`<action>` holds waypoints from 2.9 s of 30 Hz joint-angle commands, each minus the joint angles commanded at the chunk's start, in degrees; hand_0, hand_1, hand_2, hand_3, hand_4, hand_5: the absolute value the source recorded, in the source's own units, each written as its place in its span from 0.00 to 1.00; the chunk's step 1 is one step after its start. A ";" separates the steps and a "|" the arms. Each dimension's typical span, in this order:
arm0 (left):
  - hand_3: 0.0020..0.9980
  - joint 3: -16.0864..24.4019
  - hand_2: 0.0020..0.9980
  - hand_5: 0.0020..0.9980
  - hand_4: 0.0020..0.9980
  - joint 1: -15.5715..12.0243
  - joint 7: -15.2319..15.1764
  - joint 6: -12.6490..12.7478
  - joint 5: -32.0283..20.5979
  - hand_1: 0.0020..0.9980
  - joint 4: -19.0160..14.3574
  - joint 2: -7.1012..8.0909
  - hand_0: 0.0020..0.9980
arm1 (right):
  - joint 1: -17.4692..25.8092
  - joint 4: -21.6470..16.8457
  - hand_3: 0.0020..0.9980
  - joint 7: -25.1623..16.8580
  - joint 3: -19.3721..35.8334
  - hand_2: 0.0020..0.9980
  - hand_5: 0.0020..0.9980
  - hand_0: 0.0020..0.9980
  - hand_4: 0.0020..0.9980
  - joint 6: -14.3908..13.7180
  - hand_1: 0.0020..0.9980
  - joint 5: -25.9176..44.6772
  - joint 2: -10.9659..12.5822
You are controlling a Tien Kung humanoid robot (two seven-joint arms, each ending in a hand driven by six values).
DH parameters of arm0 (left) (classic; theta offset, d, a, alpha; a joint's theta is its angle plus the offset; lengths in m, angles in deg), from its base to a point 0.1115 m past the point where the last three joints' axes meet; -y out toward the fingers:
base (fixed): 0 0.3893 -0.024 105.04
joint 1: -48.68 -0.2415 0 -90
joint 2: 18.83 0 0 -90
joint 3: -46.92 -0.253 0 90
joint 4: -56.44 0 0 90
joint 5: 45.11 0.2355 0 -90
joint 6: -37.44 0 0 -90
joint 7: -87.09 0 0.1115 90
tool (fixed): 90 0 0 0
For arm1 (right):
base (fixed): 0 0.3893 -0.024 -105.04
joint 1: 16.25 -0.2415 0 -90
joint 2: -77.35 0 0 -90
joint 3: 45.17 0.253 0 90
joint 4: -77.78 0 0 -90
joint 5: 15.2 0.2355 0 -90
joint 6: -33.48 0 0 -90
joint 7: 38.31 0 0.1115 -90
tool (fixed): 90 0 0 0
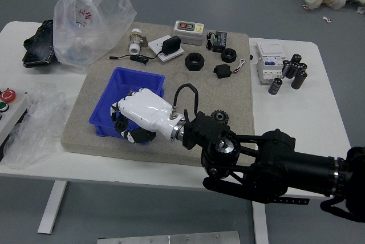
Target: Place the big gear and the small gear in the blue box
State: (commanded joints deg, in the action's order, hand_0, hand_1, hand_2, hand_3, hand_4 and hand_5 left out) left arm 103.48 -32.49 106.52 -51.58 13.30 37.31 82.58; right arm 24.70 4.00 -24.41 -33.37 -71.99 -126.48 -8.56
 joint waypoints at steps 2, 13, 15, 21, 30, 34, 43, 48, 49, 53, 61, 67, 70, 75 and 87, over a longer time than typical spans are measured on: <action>0.66 -0.02 0.51 0.21 0.68 0.01 -0.02 0.01 -0.01 0.49 0.00 -0.04 0.61 | 0.05 0.17 0.44 0.02 -0.01 0.51 0.00 0.25 0.12 -0.07 0.32 0.08 -0.05; 0.66 -0.29 0.51 0.21 0.68 0.02 -0.17 0.17 -0.45 0.49 -0.02 -0.10 0.61 | 0.31 4.14 0.79 0.32 -0.18 0.70 0.20 0.31 0.28 0.54 0.39 0.84 -0.52; 0.66 -0.36 0.51 0.21 0.68 0.01 -0.22 0.21 -0.55 0.49 -0.02 -0.14 0.61 | 0.32 4.33 0.79 0.61 0.03 0.70 0.20 0.31 0.28 0.65 0.39 0.47 -0.53; 0.66 -0.44 0.51 0.21 0.68 0.01 -0.25 0.27 -0.70 0.49 -0.03 -0.28 0.61 | 0.32 4.02 0.93 0.85 0.41 0.83 0.18 0.31 0.60 0.87 0.41 -0.28 -0.61; 0.66 -0.51 0.51 0.21 0.68 0.07 -0.37 0.35 -0.78 0.49 0.00 -0.32 0.61 | 1.15 3.00 0.95 0.30 2.90 0.86 0.20 0.31 0.71 0.62 0.39 -0.05 0.19; 0.66 -0.78 0.51 0.21 0.68 0.02 -0.61 0.47 -1.18 0.49 0.04 -0.41 0.61 | 4.02 1.20 0.95 0.58 8.32 0.86 0.20 0.31 0.71 0.41 0.39 0.18 3.48; 0.66 -1.14 0.51 0.21 0.68 -0.41 -0.93 0.64 -1.87 0.48 0.13 -0.41 0.61 | 13.59 -6.27 0.92 7.40 21.31 0.81 0.36 0.28 0.93 2.08 0.37 -1.12 13.25; 0.66 -1.18 0.51 0.21 0.68 -0.40 -0.99 0.62 -1.94 0.48 0.16 -0.53 0.61 | 18.92 -6.81 0.93 9.95 25.54 0.83 0.39 0.28 0.96 3.28 0.36 -2.09 14.08; 0.66 -1.18 0.51 0.21 0.68 -0.37 -1.00 0.61 -1.91 0.48 0.17 -0.51 0.61 | 19.48 -6.62 0.93 10.24 25.76 0.83 0.39 0.28 0.96 3.55 0.36 -2.26 14.08; 0.66 -1.44 0.51 0.21 0.68 -0.07 -1.25 0.59 -2.02 0.48 0.25 -0.37 0.61 | 20.65 -5.31 0.93 11.38 25.79 0.83 0.39 0.28 0.96 5.30 0.36 -2.82 14.10; 0.66 -1.84 0.51 0.20 0.68 -0.02 -1.54 0.56 -2.33 0.48 0.32 -0.48 0.61 | 21.31 -2.55 0.90 11.78 24.88 0.78 0.56 0.28 1.00 7.16 0.35 -3.74 14.26; 0.66 -1.75 0.52 0.20 0.68 -0.02 -1.57 0.60 -2.25 0.48 0.32 -0.45 0.61 | 21.49 -2.03 0.64 13.31 23.68 0.49 0.23 0.23 0.12 7.52 0.31 -4.05 15.02; 0.66 -1.79 0.52 0.20 0.68 0.05 -1.73 0.62 -2.26 0.48 0.33 -0.47 0.61 | 21.47 -2.00 0.64 13.89 23.16 0.49 0.23 0.23 0.12 5.33 0.31 -4.52 15.11; 0.66 -1.83 0.51 0.20 0.68 0.12 -1.93 0.62 -2.32 0.48 0.35 -0.51 0.61 | 21.55 -1.77 0.42 14.68 22.28 0.34 0.00 0.20 0.04 4.76 0.28 -5.21 15.02; 0.66 -1.78 0.52 0.21 0.68 0.17 -2.08 -0.02 -2.39 0.49 0.38 -0.50 0.61 | 21.33 -2.51 0.43 14.44 21.71 0.36 0.00 0.20 0.01 5.33 0.29 -4.57 15.34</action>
State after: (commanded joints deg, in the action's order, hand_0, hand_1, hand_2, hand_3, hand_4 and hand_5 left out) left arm 101.70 -32.32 104.44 -51.60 10.91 37.70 82.08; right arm 46.03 1.49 -9.97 -11.65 -66.66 -131.05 6.78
